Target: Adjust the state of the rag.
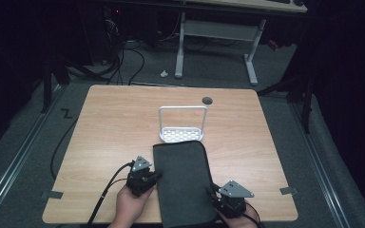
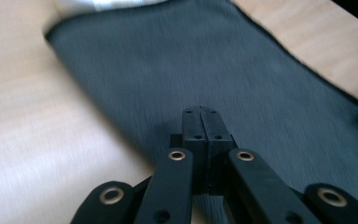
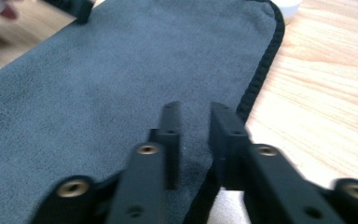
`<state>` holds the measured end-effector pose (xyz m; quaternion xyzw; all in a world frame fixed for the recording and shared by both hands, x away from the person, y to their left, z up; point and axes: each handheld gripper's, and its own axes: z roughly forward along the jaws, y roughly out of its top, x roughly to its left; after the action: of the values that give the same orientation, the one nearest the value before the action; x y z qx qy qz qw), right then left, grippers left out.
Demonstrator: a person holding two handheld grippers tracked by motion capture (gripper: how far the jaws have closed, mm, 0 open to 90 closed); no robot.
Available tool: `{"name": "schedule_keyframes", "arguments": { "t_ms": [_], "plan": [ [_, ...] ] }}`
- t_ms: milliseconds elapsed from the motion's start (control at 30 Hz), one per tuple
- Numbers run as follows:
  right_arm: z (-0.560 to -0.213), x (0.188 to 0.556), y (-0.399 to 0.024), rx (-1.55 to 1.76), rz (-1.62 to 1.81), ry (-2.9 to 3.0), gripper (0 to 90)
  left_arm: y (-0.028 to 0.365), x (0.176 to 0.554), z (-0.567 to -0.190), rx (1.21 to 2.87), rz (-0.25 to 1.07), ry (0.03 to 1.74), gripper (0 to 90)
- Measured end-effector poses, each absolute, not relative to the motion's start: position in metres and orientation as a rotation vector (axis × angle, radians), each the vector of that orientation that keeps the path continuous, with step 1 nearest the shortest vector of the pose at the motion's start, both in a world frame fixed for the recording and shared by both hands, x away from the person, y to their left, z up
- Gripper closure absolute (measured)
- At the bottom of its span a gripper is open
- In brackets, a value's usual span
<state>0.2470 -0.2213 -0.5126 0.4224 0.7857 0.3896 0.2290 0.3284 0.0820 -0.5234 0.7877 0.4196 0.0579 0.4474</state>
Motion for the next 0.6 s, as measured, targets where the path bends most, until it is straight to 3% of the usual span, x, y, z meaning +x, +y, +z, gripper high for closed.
{"name": "schedule_keyframes", "arguments": {
  "t_ms": [100,267,433,600],
  "plan": [
    [-0.508,0.254,-0.223,1.174,1.071,2.143,89.5,0.08,0.321,-0.526,1.978,0.148,1.014,89.9],
    [-0.511,0.282,-0.219,1.175,0.989,2.17,90.0,0.064,0.317,-0.526,2.009,0.102,0.944,84.1],
    [-0.518,0.322,-0.205,1.193,0.932,2.234,90.0,0.056,0.317,-0.529,2.082,0.141,0.917,84.3],
    [-0.525,0.329,-0.195,1.188,0.882,2.254,89.9,0.067,0.316,-0.529,2.101,0.155,0.9,85.2]
  ]
}}
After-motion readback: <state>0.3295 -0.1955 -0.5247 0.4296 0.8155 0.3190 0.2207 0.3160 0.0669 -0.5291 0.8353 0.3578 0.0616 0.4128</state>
